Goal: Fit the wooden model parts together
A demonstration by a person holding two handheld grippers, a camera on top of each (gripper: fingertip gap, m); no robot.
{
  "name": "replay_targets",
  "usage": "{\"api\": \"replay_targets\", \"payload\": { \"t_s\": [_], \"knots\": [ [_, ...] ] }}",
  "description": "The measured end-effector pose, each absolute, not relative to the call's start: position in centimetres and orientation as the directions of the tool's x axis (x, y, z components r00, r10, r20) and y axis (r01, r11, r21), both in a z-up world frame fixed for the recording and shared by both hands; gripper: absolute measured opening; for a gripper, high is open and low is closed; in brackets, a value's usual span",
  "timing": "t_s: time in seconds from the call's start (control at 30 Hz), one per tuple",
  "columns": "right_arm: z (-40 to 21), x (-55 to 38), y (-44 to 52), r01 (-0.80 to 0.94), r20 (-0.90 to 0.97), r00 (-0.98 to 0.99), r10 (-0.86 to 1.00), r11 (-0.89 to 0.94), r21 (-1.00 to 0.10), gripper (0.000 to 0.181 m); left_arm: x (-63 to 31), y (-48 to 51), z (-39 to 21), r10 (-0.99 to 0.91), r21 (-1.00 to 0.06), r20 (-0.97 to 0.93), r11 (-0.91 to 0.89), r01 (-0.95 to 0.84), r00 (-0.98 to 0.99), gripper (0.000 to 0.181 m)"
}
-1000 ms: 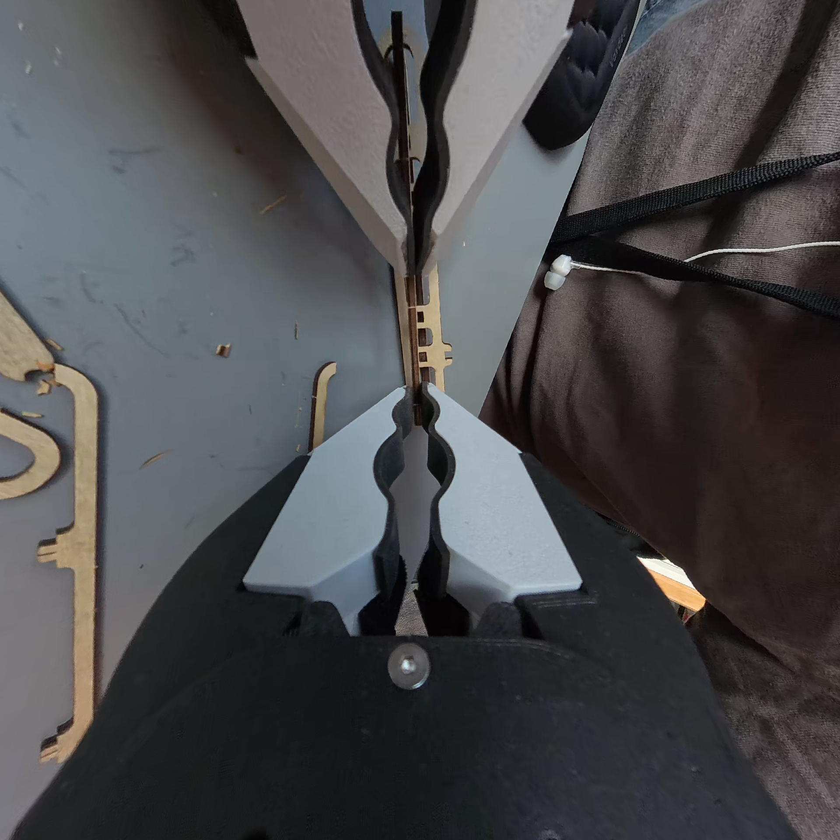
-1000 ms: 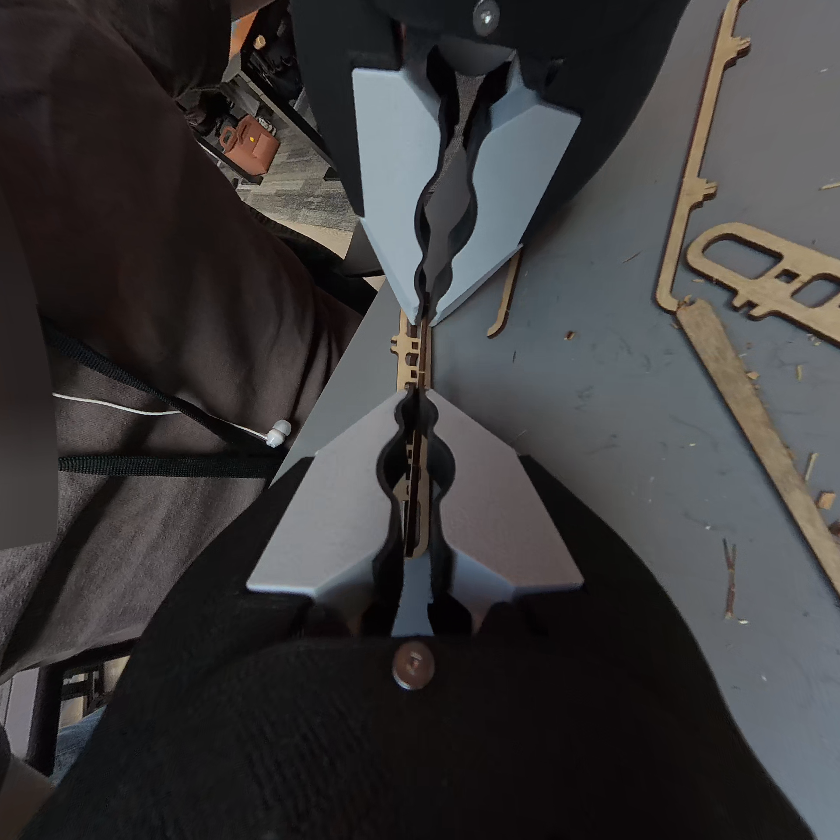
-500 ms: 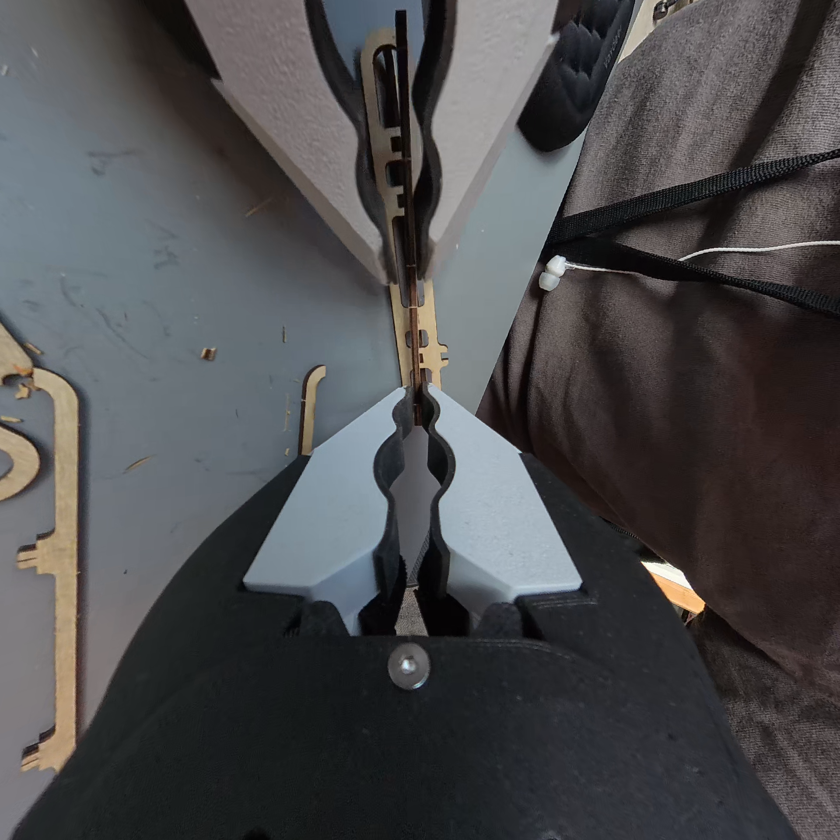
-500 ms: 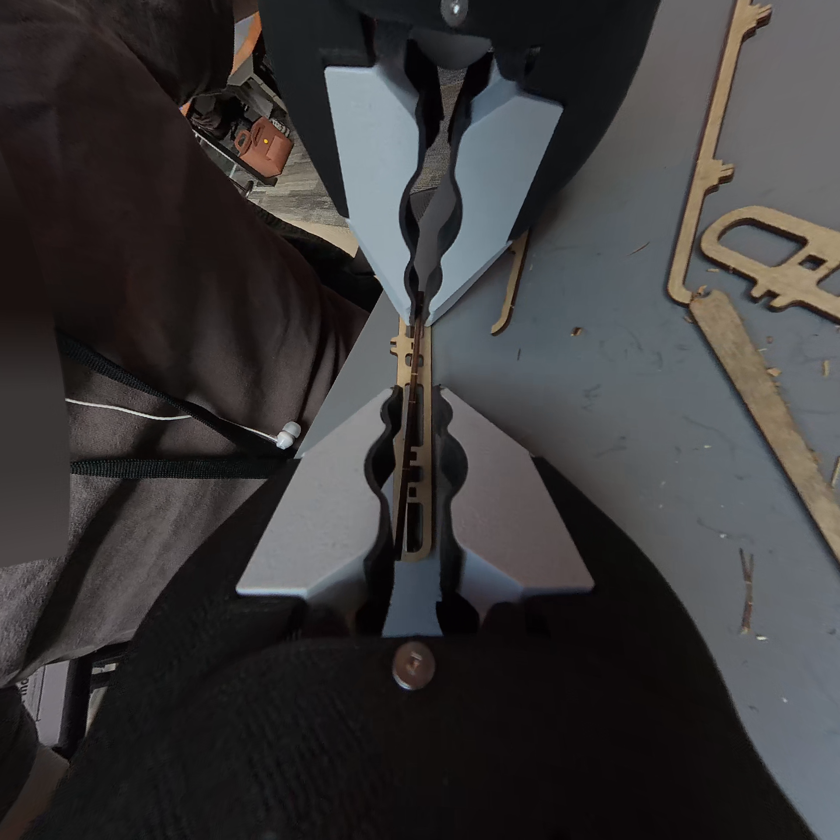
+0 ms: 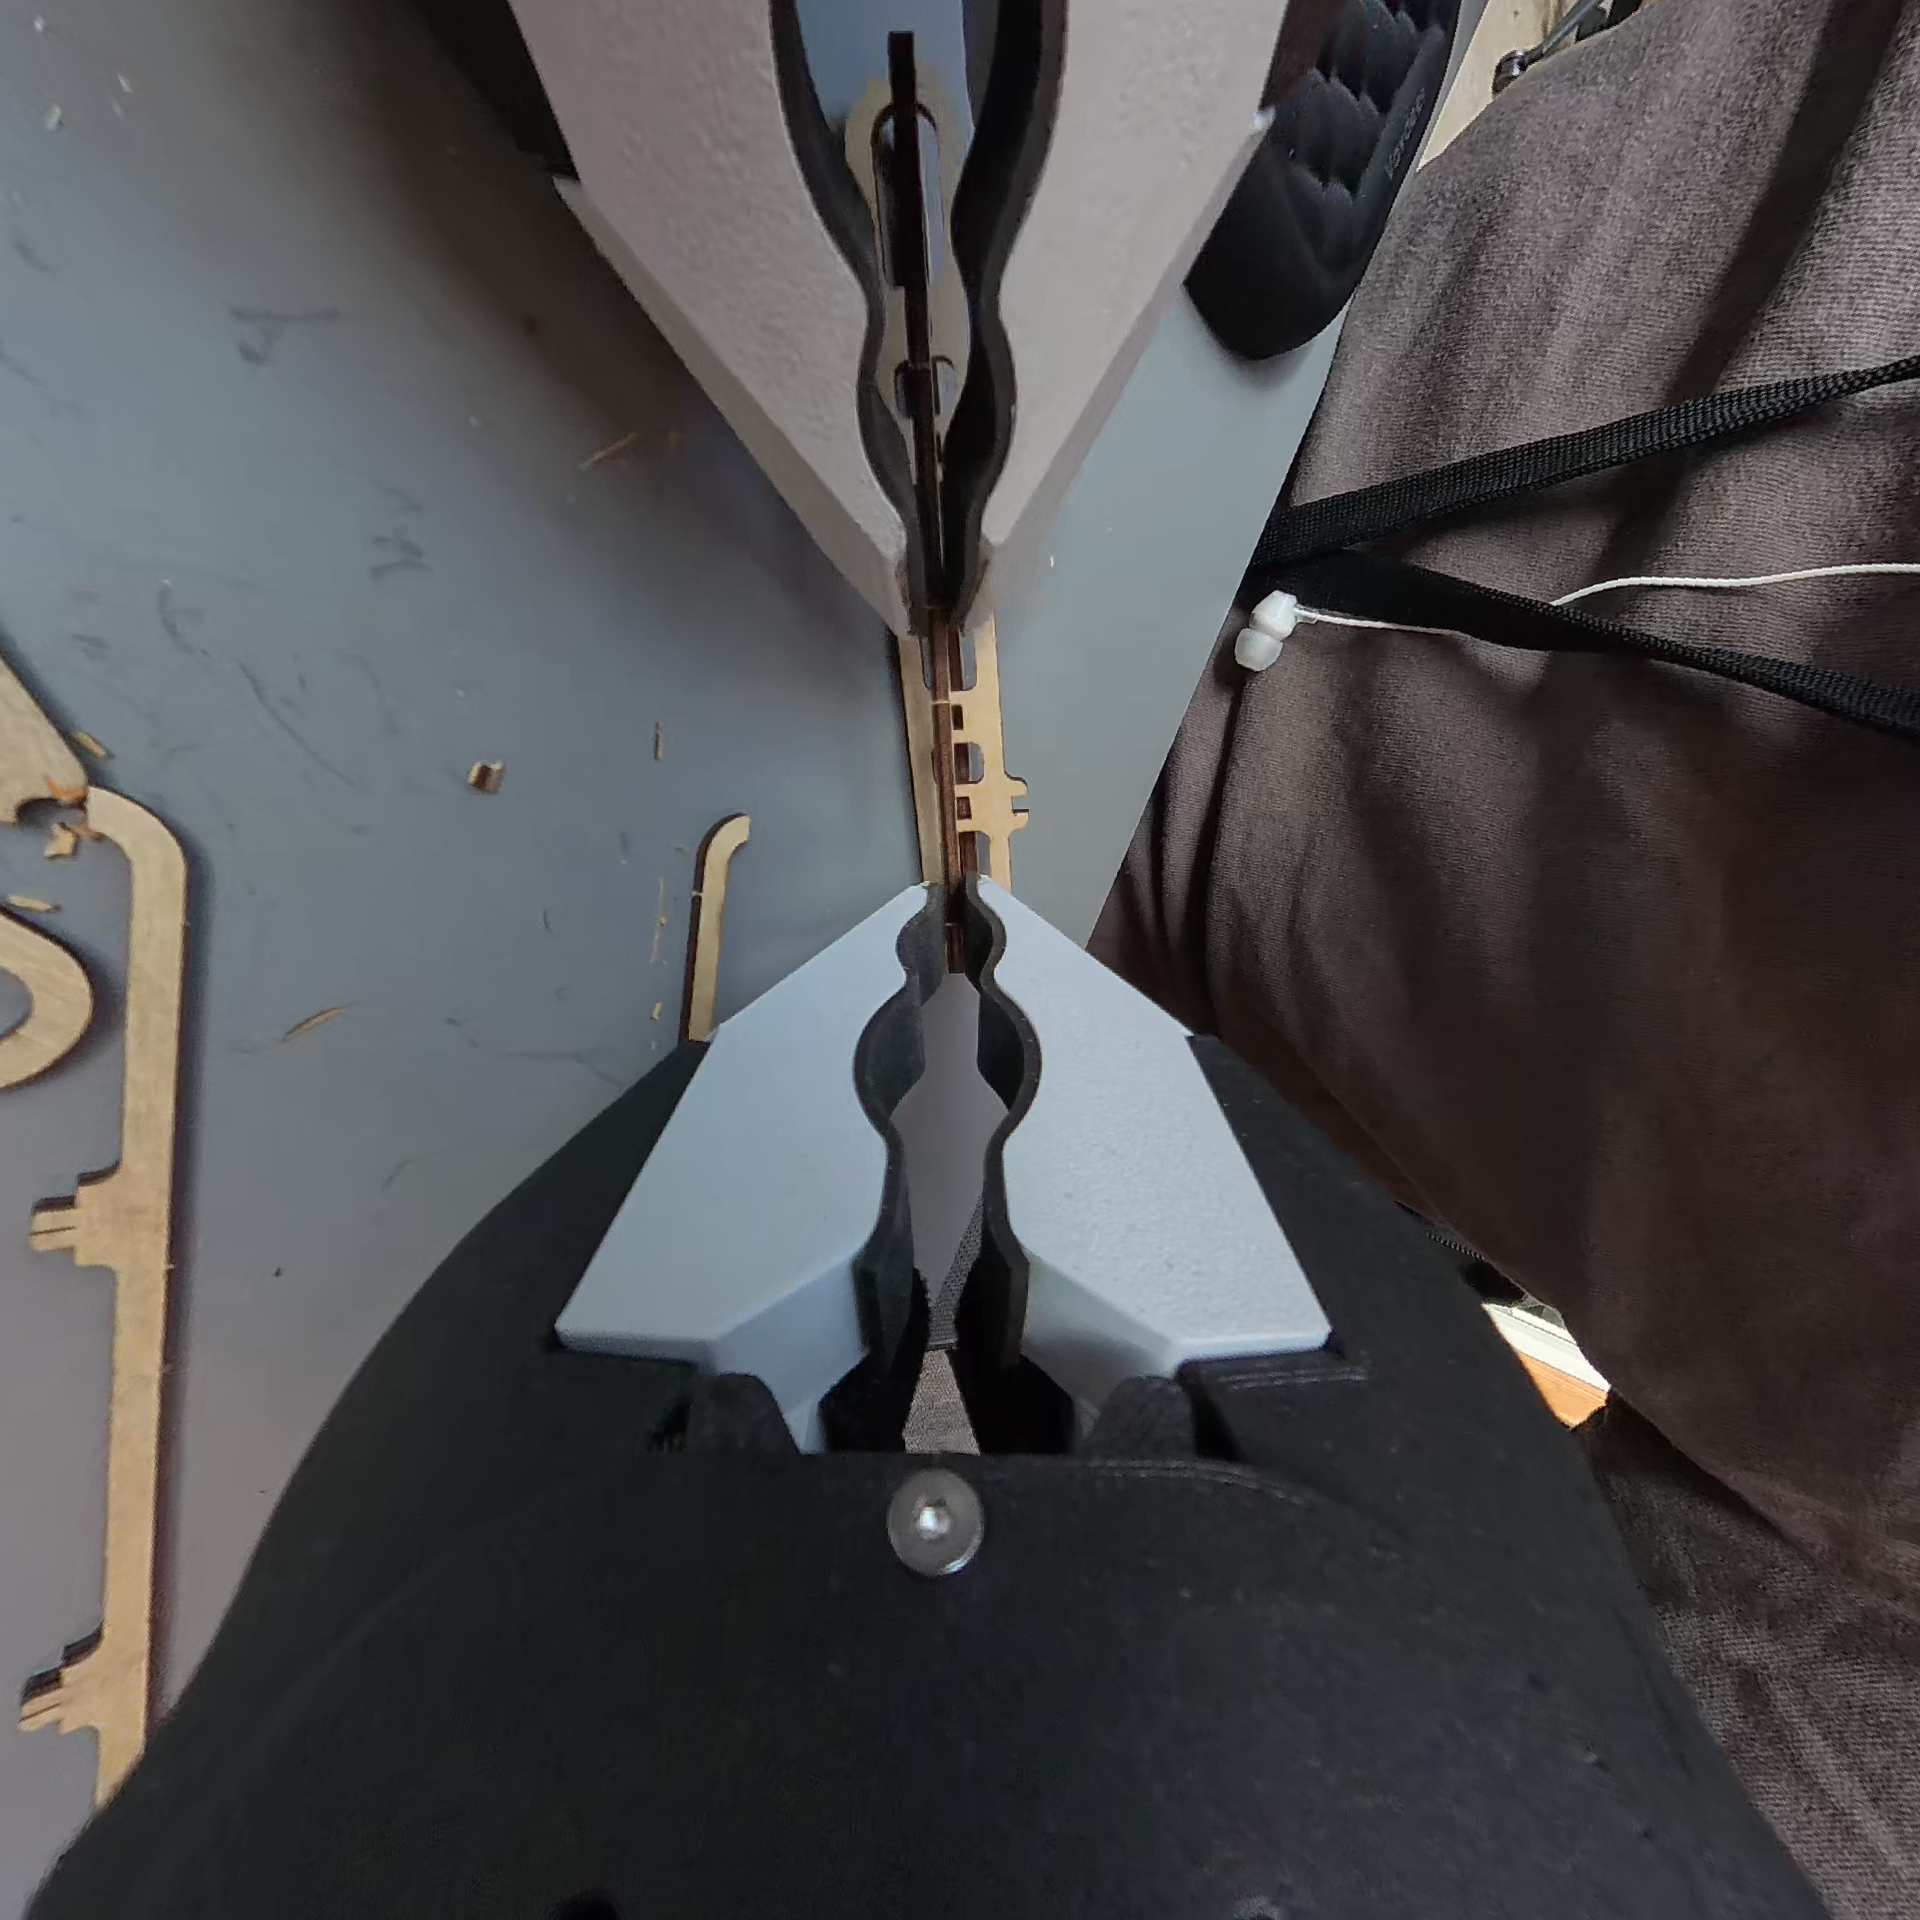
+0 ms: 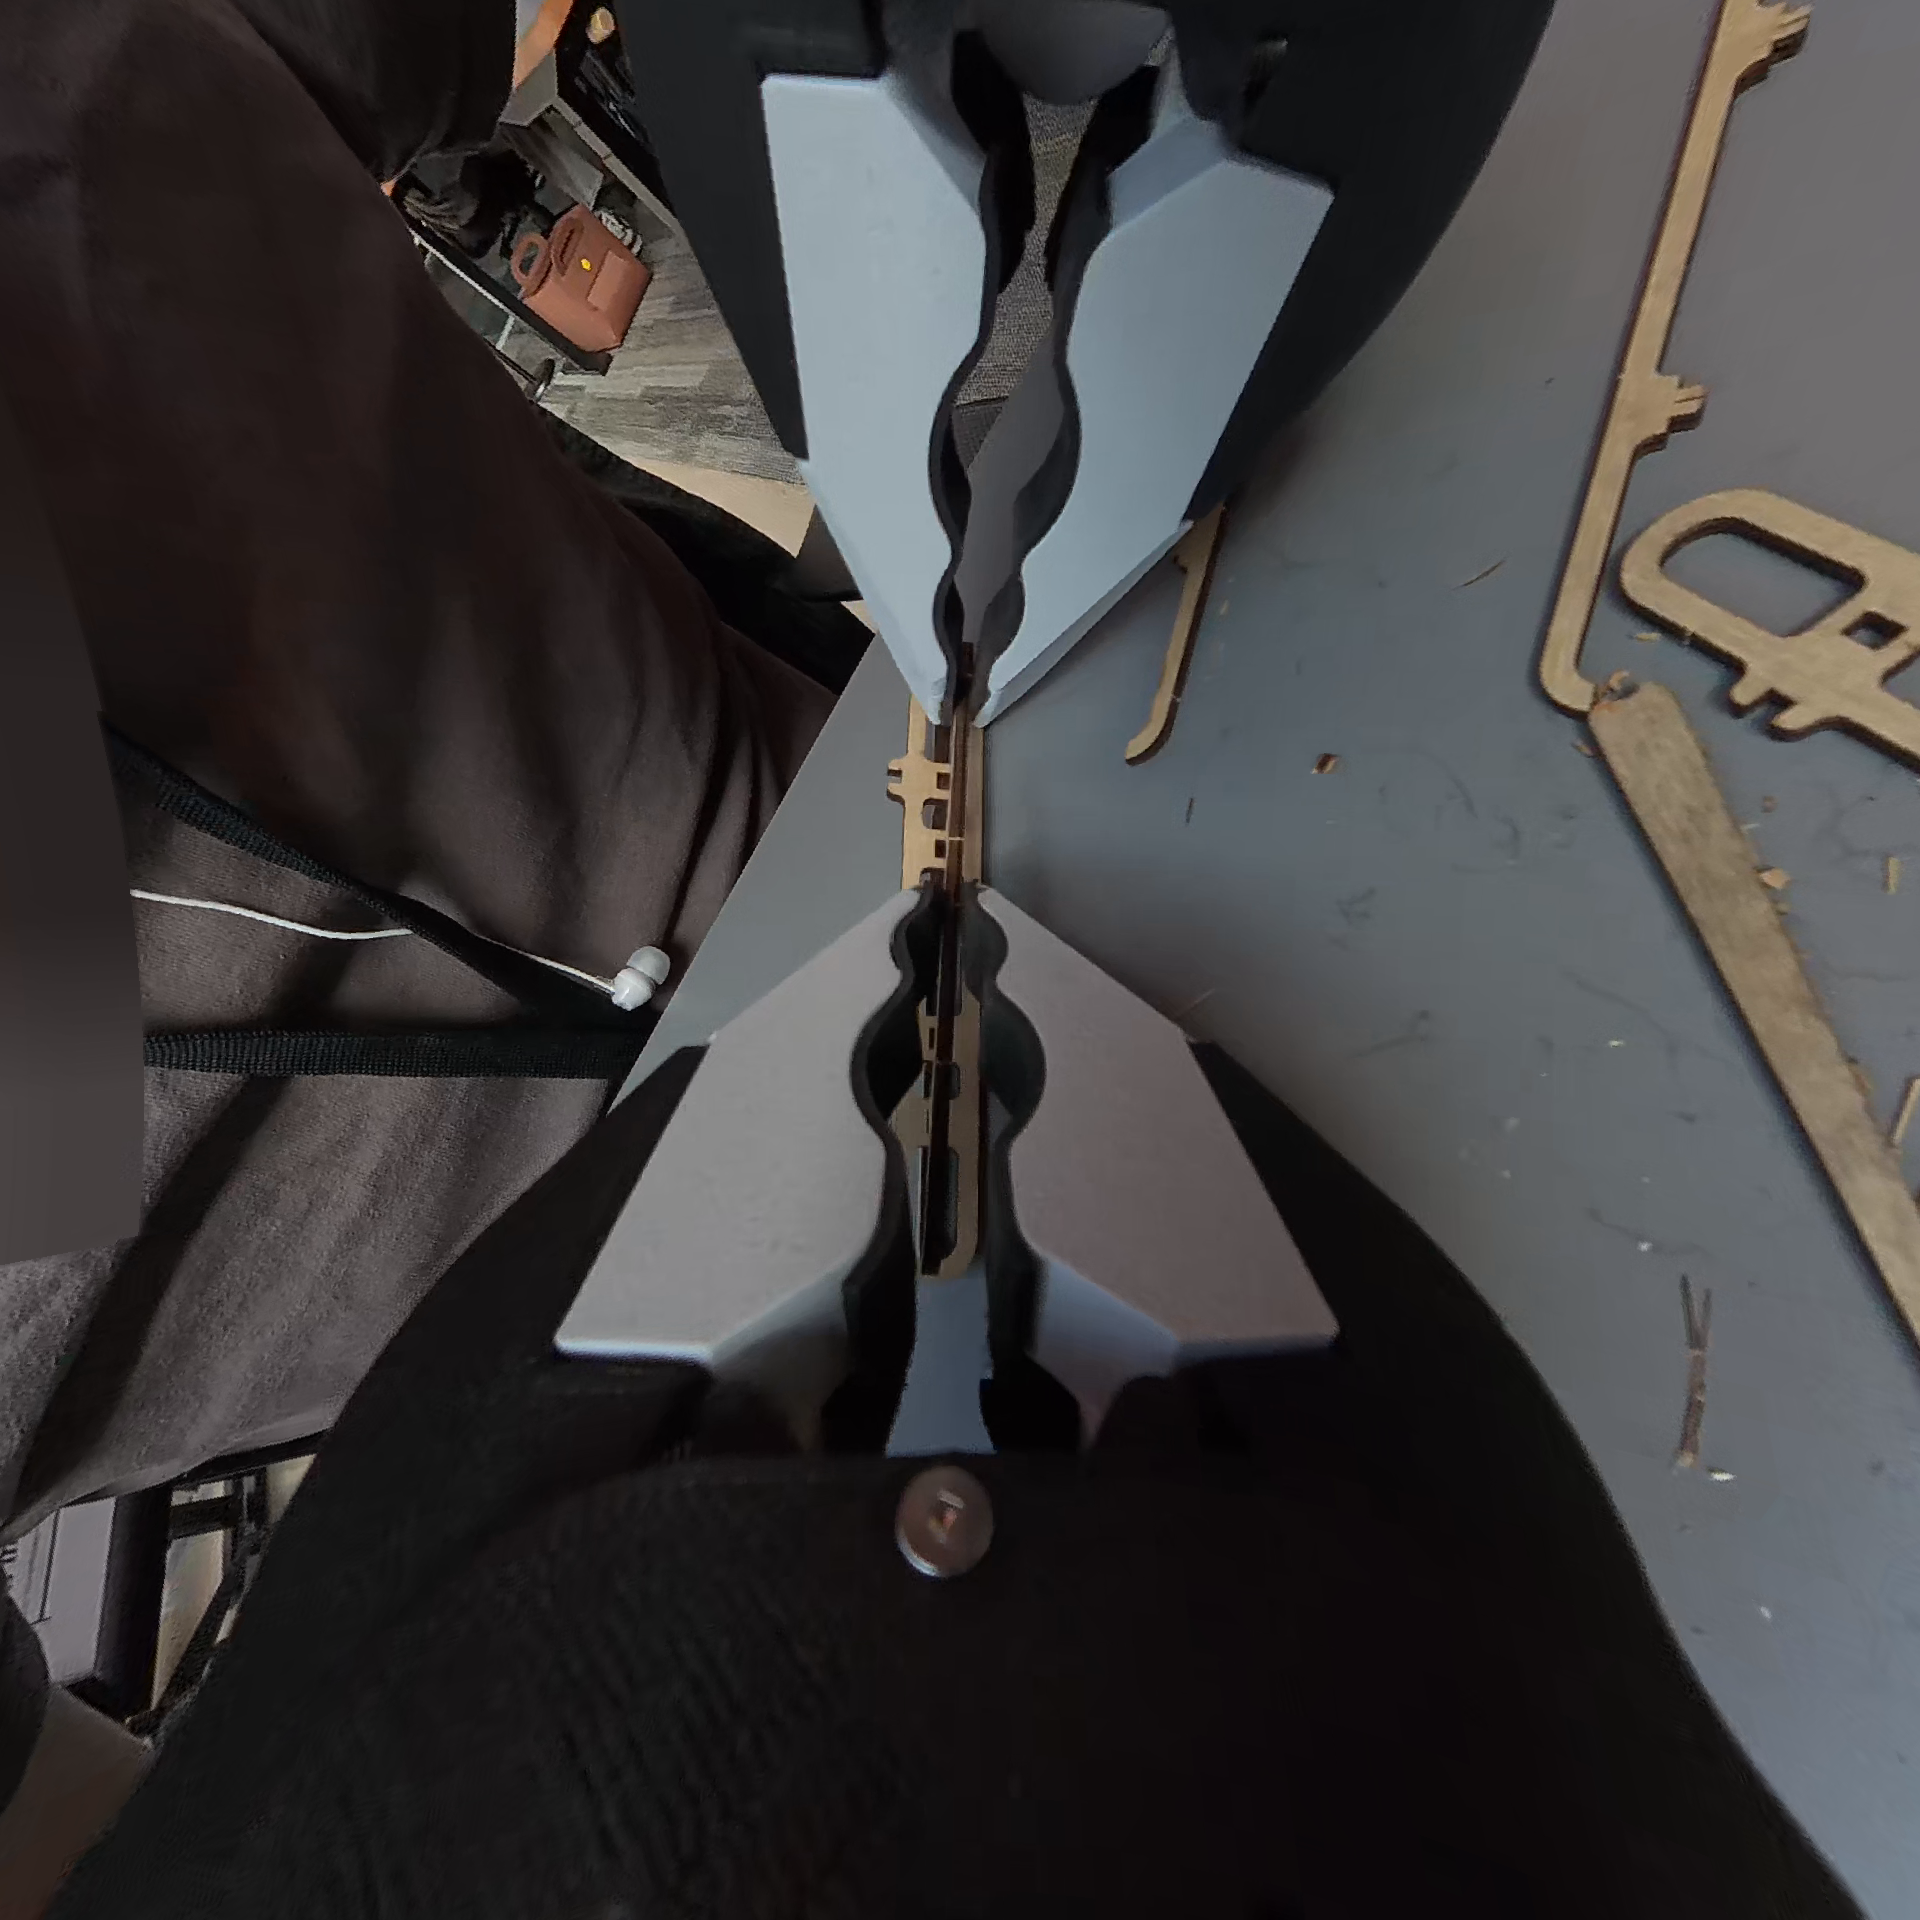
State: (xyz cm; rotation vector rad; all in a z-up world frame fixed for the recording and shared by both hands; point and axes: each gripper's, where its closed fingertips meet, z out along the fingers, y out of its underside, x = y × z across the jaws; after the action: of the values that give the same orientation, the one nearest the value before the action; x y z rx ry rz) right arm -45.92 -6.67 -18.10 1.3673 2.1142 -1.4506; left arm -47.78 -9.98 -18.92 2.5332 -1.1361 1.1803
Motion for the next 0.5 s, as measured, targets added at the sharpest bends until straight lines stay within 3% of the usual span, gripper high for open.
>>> {"api": "replay_targets", "payload": {
  "t_s": [0.3, 0.5],
  "knots": [
    [-18.3, -45.7, -6.6, 0.799, -0.628, -0.532, 0.568, 0.092, -0.594, 0.000, -47.4, -9.9, -18.9, -0.587, -0.218, 0.699, -0.719, -0.660, 0.408, 0.000],
    [-18.0, -45.7, -6.6, 0.782, -0.600, -0.552, 0.579, 0.110, -0.614, 0.000, -47.7, -9.0, -18.4, -0.628, -0.292, 0.648, -0.727, -0.621, 0.431, 0.027]
  ]
}}
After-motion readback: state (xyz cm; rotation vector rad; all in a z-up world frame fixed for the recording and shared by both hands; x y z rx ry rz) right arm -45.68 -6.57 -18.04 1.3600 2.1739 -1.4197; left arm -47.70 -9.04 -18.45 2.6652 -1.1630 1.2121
